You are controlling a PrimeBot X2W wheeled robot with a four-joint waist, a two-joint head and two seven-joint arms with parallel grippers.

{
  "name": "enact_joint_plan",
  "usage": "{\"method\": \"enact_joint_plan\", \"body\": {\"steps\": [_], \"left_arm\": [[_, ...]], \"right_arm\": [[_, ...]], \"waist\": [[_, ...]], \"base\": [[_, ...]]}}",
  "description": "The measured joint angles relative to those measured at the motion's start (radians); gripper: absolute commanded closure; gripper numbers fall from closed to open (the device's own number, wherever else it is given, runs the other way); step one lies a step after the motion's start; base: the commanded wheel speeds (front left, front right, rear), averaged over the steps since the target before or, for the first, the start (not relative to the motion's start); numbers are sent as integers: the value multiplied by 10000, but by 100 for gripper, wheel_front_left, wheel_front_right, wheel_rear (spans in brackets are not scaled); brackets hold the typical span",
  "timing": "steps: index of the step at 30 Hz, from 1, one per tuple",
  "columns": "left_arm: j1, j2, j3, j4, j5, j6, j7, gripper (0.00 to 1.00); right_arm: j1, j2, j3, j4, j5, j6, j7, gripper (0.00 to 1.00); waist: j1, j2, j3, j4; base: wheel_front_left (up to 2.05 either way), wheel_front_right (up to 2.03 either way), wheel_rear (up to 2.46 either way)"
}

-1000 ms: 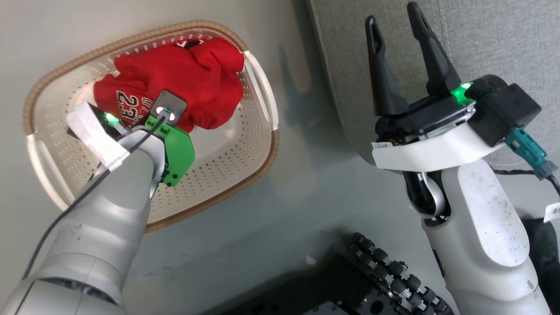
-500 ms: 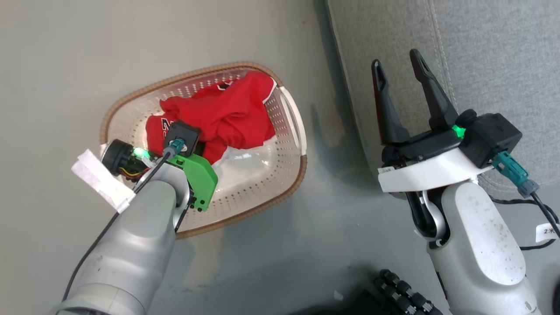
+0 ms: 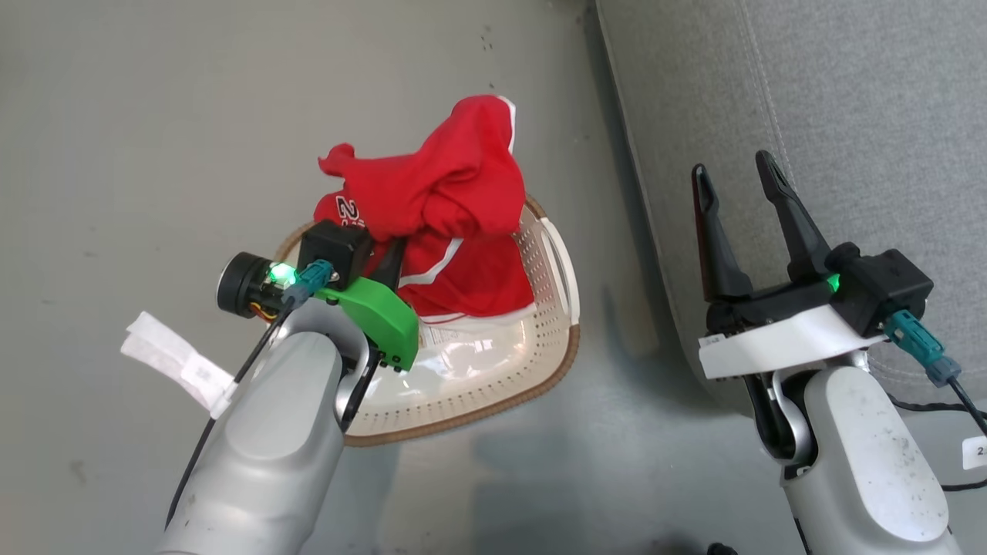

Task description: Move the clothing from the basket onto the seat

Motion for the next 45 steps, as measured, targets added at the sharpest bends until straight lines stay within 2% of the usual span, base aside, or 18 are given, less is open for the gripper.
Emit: {"method": "enact_joint_plan", "body": {"steps": [15,25,35,45], "left_arm": [[1506,6,1469,-4673,-531,-10,-15,100],[2978,-2,1662,-7170,-769,132,-17,100],[4596,-4,1565,-8180,-307,347,-17,100],[5512,-4,1432,-8316,-257,470,-17,100]], "right_arm": [[1010,-267,-63,125,-107,0,0,0],[1724,-284,8,-128,-161,0,384,0],[2525,-205,330,-449,-182,0,769,0],[3147,-63,483,-642,-88,0,1014,0]], "waist": [[0,0,-1644,742],[0,0,-2758,1019],[0,0,-3753,1024],[-1,0,-4481,938]], "base": [[0,0,0],[0,0,0],[0,0,0],[0,0,0]]}}
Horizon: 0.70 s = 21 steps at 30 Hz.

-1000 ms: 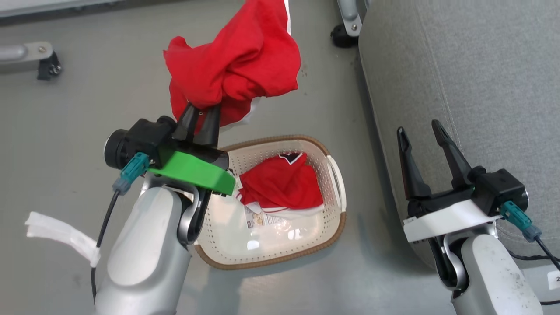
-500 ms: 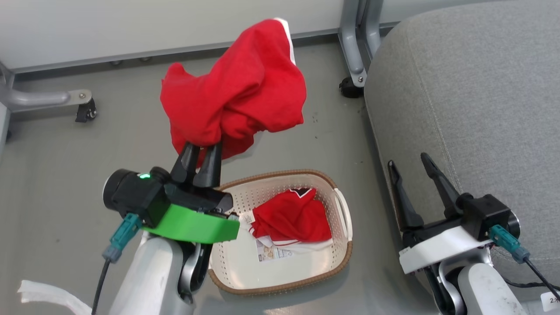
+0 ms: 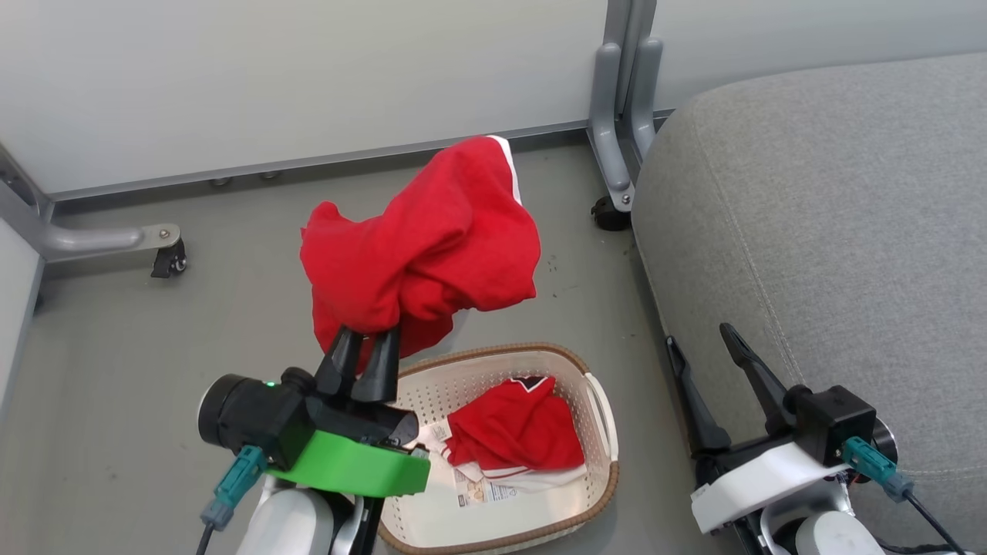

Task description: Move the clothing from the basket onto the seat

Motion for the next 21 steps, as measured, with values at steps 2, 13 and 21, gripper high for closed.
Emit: {"method": "enact_joint_plan", "body": {"steps": [2,13,21], "left_arm": [[55,2,-4,-42,0,46,0,100],[108,0,-12,-136,13,44,0,100],[91,0,-8,-236,25,-12,0,100]], "right_arm": [[104,17,4,-27,0,0,27,0],[131,67,98,-69,0,0,100,0],[105,-88,451,-104,84,0,96,0]], "waist": [[0,0,-71,-7],[0,0,-143,3],[0,0,-84,12]], "base": [[0,0,0],[0,0,0],[0,0,0]]}}
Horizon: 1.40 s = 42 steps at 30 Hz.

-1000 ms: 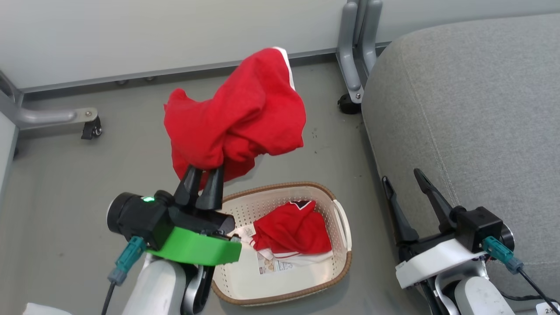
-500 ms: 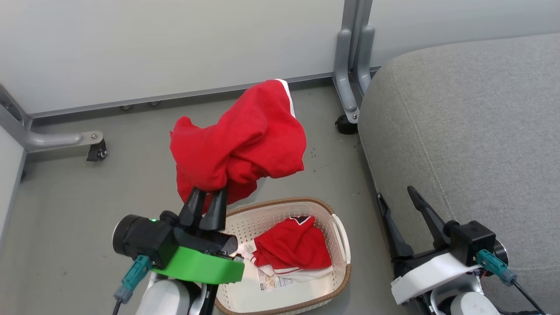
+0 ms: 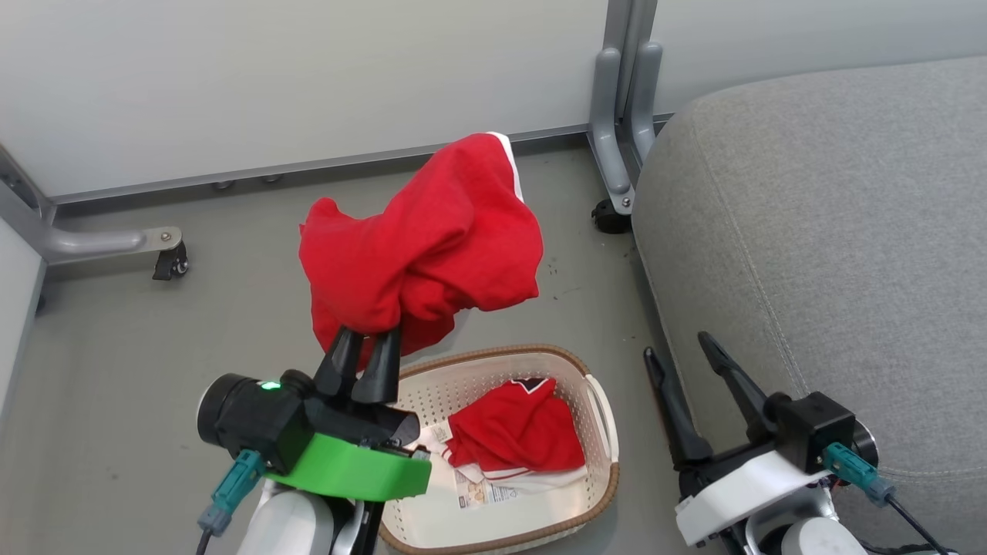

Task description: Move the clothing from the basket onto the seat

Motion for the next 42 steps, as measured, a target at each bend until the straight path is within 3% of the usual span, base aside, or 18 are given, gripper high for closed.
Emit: {"method": "enact_joint_plan", "body": {"steps": [8,18,33,34,36,42], "left_arm": [[-166,2,-84,-291,2,-29,0,100],[-386,0,-288,-364,4,-33,0,100],[-523,2,-606,-245,-81,-71,0,100],[-527,0,-625,-240,-88,-71,0,100],[-540,0,-640,-221,-100,-71,0,100],[-561,0,-656,-136,-132,-69,0,100]], "right_arm": [[-1146,-677,2121,107,1313,0,21,0],[-3751,-1147,5273,803,3083,0,-309,0],[-6146,-769,7187,2468,4332,0,-1034,0],[-6234,-757,7262,2527,4401,0,-1053,5],[-6361,-744,7354,2615,4495,0,-1057,100],[-6578,-761,7568,2742,4665,0,-1091,100]], "waist": [[0,0,228,137],[0,0,572,295],[0,0,679,419],[1,0,676,427],[0,0,670,439],[0,0,642,455]], "base": [[0,0,0],[0,0,0],[0,0,0],[0,0,0],[0,0,0],[0,0,0]]}}
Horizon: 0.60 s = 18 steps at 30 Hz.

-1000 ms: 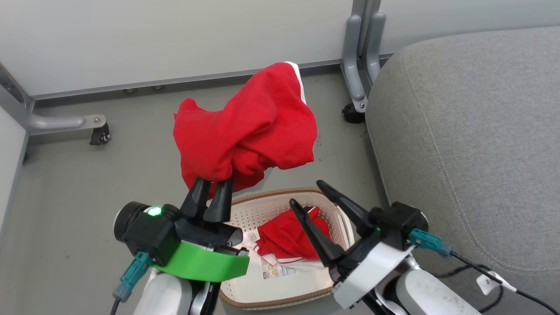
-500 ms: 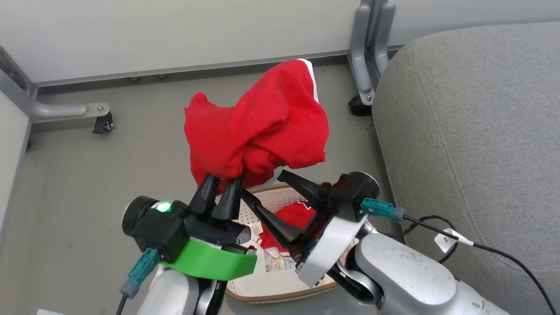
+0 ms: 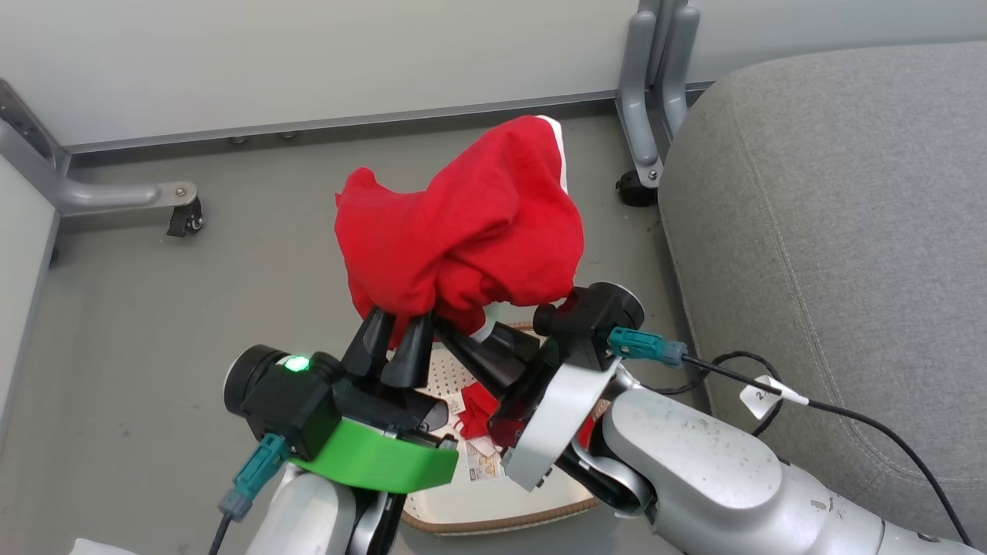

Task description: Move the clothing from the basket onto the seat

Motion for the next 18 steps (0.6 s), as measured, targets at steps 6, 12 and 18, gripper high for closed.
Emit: {"method": "enact_joint_plan", "body": {"steps": [6,12,18], "left_arm": [[0,0,2,75,-27,38,0,100],[-8,0,19,190,-25,40,0,100],[-12,0,31,247,-25,42,0,100]], "right_arm": [[-14,-46,-35,-84,-10,0,-8,100],[1,-71,-86,-167,-12,0,-10,100],[27,-82,-128,-176,-12,0,-10,100]], "waist": [[0,0,-9,-6],[0,0,-27,-11],[0,0,-54,-16]], "base": [[0,0,0],[0,0,0],[0,0,0]]}}
